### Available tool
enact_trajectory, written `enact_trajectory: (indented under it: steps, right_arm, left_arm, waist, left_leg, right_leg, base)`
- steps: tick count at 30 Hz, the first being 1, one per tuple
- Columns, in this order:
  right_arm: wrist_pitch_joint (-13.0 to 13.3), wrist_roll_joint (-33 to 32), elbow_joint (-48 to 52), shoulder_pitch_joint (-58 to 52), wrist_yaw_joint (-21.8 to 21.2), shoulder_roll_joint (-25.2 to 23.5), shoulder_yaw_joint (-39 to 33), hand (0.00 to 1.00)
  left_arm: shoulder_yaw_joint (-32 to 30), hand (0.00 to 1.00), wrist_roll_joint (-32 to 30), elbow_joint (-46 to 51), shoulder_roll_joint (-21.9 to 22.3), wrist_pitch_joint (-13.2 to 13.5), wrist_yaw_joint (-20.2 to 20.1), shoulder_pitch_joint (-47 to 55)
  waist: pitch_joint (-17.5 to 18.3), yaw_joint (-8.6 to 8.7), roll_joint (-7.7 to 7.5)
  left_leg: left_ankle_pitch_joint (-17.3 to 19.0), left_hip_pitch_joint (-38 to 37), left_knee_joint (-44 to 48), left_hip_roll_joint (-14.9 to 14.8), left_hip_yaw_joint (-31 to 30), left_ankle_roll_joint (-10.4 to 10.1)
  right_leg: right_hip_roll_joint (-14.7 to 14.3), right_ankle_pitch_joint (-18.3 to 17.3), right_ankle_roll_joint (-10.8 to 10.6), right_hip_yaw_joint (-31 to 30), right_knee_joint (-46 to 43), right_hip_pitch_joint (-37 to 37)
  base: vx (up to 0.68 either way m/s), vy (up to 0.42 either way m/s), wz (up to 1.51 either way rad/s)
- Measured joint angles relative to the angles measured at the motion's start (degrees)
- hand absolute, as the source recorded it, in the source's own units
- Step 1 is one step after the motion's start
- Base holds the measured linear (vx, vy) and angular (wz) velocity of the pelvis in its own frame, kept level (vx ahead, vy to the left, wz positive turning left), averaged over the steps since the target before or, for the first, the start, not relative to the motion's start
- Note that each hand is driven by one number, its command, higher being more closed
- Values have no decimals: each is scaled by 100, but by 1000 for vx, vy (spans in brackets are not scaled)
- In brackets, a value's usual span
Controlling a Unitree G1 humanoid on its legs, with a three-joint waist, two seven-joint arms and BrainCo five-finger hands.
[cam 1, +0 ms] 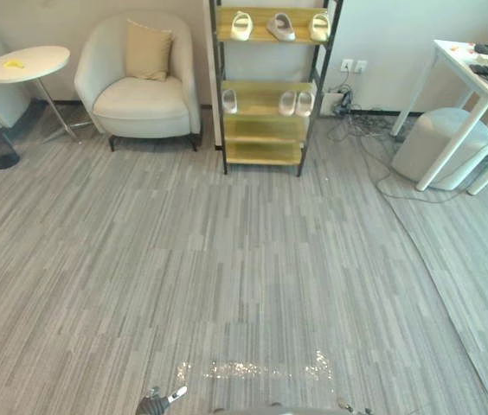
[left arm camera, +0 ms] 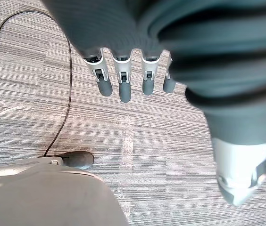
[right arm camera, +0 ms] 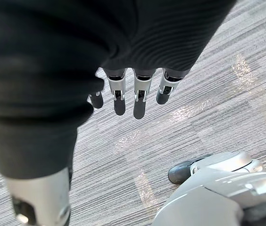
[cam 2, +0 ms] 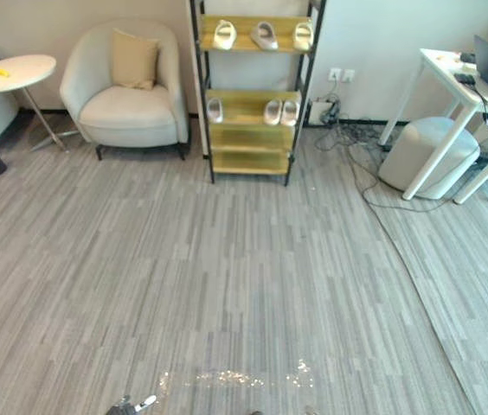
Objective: Organize the slippers on the shoe rack
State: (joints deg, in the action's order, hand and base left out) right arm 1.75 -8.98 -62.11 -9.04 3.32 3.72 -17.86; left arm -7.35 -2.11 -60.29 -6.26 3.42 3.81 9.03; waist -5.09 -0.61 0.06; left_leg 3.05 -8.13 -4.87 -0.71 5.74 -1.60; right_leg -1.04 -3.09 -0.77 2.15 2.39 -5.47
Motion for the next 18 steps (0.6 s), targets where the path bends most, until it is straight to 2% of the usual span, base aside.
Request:
enact_trajectory:
  steps: [3, 6, 7, 9, 10, 11, 12, 13, 14, 16, 17, 18]
  right_arm:
    - [-1, 0, 16, 1, 0, 0, 6, 0]
    - [4, -4, 66, 15, 5, -45, 16, 0]
    - [4, -6, 91, 14, 6, -79, 17, 0]
    - [11, -9, 304, -72, 7, -146, 20, 0]
    - [37, -17, 358, -87, 8, -183, 26, 0]
    - [37, -10, 384, -101, 6, -168, 94, 0]
    - [38, -14, 411, -128, 5, -109, 173, 0]
    - [38, -18, 424, -136, 6, -81, 210, 0]
    - [31, -15, 438, -153, 16, -35, 304, 0]
    - [29, -29, 496, -91, 24, -30, 320, 0]
    - [37, -53, 500, 21, 27, -15, 346, 0]
    - [41, -54, 499, 107, 33, -17, 349, 0]
  left_arm:
    - [-11, 0, 1, 18, 3, -1, 8, -10]
    - [-105, 0, 1, 162, 2, -2, 35, -53]
    - [-228, 0, 2, 250, 11, -4, 57, -60]
    - [-326, 0, 1, 402, 23, -5, 54, -76]
    - [-461, 0, 4, 473, 24, -5, 52, -123]
    - [-559, 0, 10, 573, 55, -6, 60, -179]
    - [-652, 0, 15, 702, 135, -1, 57, -177]
    - [-710, 0, 25, 760, 176, 0, 63, -161]
    - [-734, 0, 119, 802, 197, 0, 75, -128]
    - [-731, 0, 242, 836, 211, 0, 99, -118]
    - [-733, 0, 260, 886, 235, 3, 107, -94]
    - [-736, 0, 286, 895, 241, 8, 110, -91]
  waist:
    - [-16, -8, -1]
    - [-111, -27, -68]
    - [-133, -40, -115]
    - [-212, -50, -166]
    - [-272, -56, -228]
    - [-312, -71, -248]
    - [-352, -144, -196]
    - [-371, -177, -166]
    - [-355, -226, -171]
    - [-356, -285, -166]
    - [-360, -299, -163]
    - [-363, -317, -166]
  left_leg:
    - [21, 17, 11, -38, 44, -40]
    - [184, 169, 295, -91, 119, -182]
    - [372, 338, 649, -123, 137, -196]
    - [738, 651, 1575, -220, 222, -252]
    - [798, 998, 2417, -269, 356, -236]
    - [802, 1425, 3322, -369, 409, -218]
    - [671, 1845, 4296, -518, 409, -55]
    - [520, 2047, 4785, -600, 407, 35]
    - [523, 2454, 5503, -694, 345, 50]
    - [710, 2743, 5675, -726, 299, -71]
    - [799, 2846, 5410, -739, 336, -200]
    - [827, 2854, 4991, -729, 426, -205]
  right_leg:
    - [-30, -39, 37, -26, -86, 61]
    - [-52, -358, 102, -57, -679, 326]
    - [-51, -562, 145, -51, -1038, 502]
    - [-26, -890, 217, -15, -1463, 628]
    - [9, -1050, 244, 10, -1575, 645]
    - [15, -1115, 289, 14, -1647, 625]
    - [-25, -1190, 360, -4, -1736, 577]
    - [-58, -1232, 402, -38, -1780, 527]
    - [-80, -1334, 489, -100, -1860, 487]
    - [-79, -1422, 507, -272, -1861, 415]
    - [-65, -1430, 499, -370, -1783, 318]
    - [-30, -1411, 481, -428, -1690, 232]
  base:
    - [1, -23, -5]
    - [-24, -58, -10]
    - [-1, -88, -5]
    - [11, -90, 8]
    - [-14, -126, 22]
    - [-1, -123, 8]
    - [41, -98, -9]
    - [112, -26, -22]
    - [138, -10, -21]
    - [213, 28, -35]
    - [354, 82, -46]
    - [341, 97, -39]
